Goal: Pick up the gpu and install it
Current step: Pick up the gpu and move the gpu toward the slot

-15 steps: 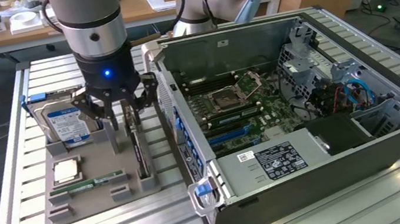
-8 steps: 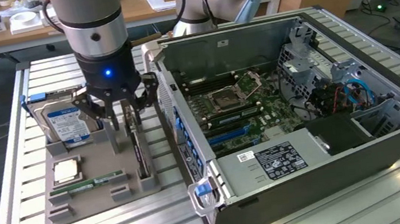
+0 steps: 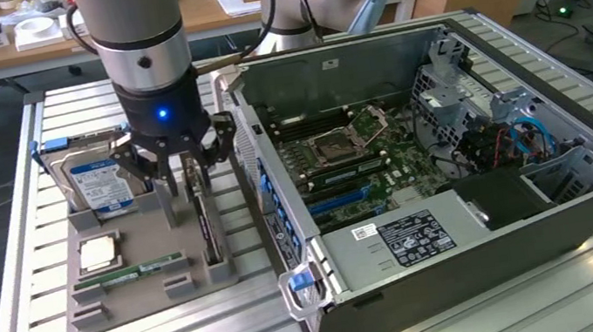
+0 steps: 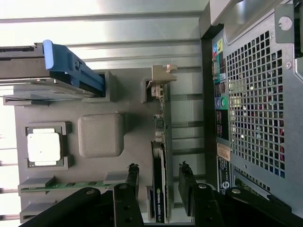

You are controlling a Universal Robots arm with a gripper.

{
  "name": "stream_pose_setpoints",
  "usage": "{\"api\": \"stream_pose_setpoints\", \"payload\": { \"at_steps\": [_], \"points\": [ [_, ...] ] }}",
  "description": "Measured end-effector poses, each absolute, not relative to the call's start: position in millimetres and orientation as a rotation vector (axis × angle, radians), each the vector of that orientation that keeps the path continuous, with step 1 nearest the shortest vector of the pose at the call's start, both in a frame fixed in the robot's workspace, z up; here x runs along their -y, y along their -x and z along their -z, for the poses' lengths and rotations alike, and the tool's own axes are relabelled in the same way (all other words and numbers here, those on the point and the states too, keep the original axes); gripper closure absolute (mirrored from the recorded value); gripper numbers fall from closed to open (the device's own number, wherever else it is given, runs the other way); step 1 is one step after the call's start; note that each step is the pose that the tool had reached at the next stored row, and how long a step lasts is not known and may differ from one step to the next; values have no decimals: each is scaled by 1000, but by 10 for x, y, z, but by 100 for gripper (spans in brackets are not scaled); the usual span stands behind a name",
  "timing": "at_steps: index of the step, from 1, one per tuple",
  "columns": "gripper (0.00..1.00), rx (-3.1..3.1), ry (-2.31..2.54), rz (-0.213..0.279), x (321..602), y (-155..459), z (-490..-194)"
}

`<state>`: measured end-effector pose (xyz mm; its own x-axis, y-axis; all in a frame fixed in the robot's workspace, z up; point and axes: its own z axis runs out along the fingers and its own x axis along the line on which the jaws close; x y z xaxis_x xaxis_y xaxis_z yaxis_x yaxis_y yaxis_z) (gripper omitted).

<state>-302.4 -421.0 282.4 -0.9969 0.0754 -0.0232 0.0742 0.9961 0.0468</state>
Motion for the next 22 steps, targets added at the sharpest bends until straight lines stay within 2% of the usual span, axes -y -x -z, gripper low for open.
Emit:
{"api": "stream_pose_setpoints", "payload": {
  "at_steps": [22],
  "points": [
    [53,-3114,-117,-72,4210,3024,-2755]
  ]
}}
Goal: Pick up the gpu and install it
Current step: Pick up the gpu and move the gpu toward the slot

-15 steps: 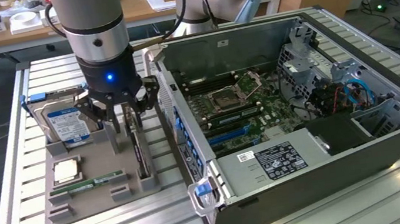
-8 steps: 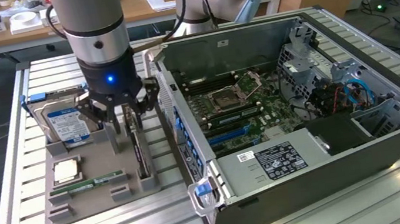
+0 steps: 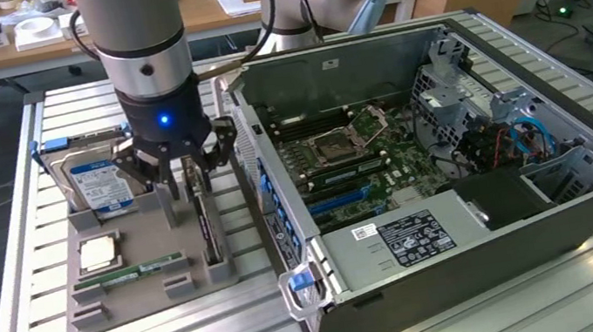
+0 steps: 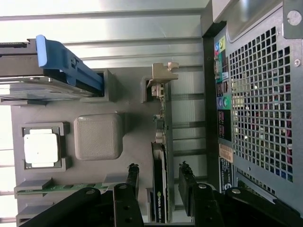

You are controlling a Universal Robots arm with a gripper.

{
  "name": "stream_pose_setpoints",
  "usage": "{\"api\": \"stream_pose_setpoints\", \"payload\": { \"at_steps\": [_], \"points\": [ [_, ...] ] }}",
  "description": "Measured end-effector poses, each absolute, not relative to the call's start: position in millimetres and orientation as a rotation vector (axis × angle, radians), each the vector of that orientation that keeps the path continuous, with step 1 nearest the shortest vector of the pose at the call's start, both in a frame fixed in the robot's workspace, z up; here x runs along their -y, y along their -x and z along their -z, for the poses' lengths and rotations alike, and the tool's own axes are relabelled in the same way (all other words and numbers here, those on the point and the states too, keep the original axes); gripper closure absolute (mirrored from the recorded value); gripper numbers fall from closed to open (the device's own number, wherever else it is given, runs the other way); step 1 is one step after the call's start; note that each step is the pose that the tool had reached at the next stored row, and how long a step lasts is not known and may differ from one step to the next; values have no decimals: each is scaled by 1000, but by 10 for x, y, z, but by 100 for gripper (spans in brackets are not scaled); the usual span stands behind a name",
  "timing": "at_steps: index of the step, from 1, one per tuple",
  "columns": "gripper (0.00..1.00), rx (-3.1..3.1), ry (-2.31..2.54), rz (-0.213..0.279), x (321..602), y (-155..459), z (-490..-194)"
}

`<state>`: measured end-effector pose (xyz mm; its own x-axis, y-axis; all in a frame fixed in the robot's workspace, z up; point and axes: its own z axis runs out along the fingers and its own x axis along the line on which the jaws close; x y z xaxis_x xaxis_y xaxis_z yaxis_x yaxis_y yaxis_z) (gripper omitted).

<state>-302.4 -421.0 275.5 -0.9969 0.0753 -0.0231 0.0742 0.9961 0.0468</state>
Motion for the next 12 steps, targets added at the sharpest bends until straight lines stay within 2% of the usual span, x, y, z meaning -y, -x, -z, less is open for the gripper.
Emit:
{"api": "stream_pose_setpoints", "payload": {
  "at_steps": [12],
  "points": [
    [53,-3114,-117,-71,4210,3024,-2710]
  ]
}}
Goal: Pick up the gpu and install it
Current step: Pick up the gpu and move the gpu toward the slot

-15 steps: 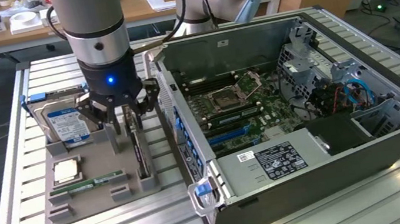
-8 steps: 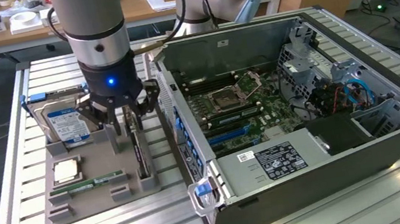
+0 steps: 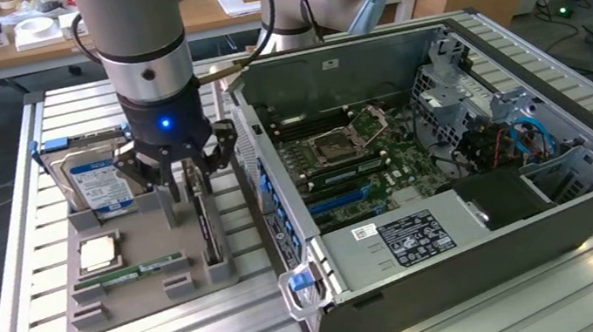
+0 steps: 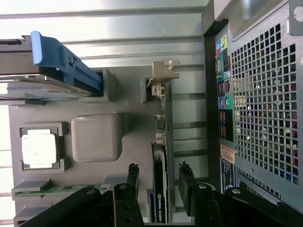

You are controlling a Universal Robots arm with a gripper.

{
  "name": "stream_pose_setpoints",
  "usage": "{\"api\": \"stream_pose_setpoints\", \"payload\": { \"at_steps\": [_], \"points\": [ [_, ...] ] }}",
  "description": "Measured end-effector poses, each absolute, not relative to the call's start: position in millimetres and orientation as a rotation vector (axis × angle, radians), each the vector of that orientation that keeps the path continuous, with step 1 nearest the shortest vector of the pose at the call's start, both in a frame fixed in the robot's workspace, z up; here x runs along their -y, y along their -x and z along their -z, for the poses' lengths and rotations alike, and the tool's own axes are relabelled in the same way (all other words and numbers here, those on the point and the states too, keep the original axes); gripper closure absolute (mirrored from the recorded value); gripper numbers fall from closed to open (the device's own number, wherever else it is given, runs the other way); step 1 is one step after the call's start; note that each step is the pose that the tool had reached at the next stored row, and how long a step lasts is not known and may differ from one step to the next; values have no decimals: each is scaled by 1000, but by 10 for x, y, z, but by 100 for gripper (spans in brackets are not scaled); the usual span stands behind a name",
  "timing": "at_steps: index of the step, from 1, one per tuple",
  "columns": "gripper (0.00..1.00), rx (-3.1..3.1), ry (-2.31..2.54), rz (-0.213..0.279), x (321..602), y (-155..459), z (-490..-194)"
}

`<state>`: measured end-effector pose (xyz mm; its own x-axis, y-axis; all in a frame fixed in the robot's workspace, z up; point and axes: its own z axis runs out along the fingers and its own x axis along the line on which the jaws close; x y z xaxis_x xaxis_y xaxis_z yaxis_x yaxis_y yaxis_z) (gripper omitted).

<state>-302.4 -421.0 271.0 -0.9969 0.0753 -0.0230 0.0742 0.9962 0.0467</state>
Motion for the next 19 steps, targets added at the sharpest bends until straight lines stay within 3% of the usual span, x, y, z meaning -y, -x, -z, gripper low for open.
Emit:
{"api": "stream_pose_setpoints", "payload": {
  "at_steps": [19],
  "points": [
    [53,-3114,-117,-72,4210,3024,-2640]
  ]
}}
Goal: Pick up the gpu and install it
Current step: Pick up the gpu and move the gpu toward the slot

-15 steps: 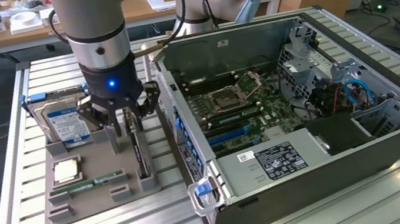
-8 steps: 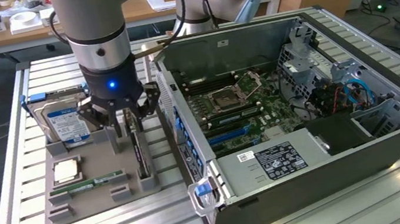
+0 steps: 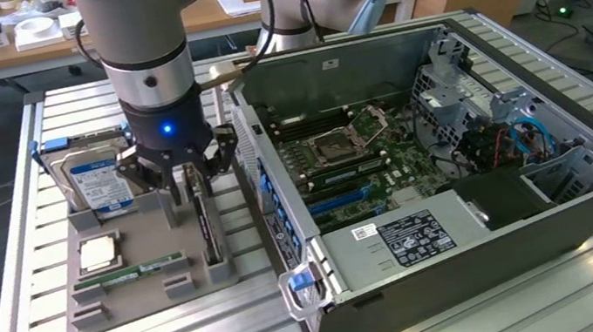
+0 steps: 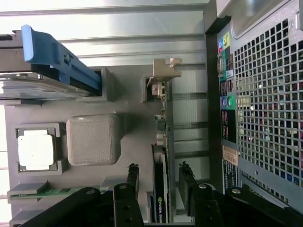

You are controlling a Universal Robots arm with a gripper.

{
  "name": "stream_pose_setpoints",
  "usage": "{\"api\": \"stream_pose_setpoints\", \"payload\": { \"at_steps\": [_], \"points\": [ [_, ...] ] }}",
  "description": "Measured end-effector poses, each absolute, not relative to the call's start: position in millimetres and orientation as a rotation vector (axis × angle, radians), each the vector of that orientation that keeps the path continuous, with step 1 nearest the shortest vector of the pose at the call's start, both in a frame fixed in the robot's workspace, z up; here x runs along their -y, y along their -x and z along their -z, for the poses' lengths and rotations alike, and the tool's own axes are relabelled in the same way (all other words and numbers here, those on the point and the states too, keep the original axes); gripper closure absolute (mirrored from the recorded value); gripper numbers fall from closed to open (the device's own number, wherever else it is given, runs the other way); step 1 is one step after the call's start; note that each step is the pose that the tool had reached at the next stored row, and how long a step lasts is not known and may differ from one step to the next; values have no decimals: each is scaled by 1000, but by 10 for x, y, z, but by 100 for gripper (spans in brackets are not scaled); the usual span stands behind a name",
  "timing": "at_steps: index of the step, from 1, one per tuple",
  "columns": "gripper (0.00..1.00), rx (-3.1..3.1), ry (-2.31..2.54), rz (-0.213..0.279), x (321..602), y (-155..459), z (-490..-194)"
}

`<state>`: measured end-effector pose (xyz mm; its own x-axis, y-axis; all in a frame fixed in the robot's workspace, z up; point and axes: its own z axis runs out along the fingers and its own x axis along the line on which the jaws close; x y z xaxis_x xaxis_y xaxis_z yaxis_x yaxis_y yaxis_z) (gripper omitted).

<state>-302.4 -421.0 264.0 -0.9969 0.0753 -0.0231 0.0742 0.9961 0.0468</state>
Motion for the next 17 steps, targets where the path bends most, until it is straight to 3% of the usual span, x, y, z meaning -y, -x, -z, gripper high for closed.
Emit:
{"api": "stream_pose_setpoints", "payload": {
  "at_steps": [17],
  "points": [
    [53,-3115,-117,-66,4294,3024,-2629]
  ]
}}
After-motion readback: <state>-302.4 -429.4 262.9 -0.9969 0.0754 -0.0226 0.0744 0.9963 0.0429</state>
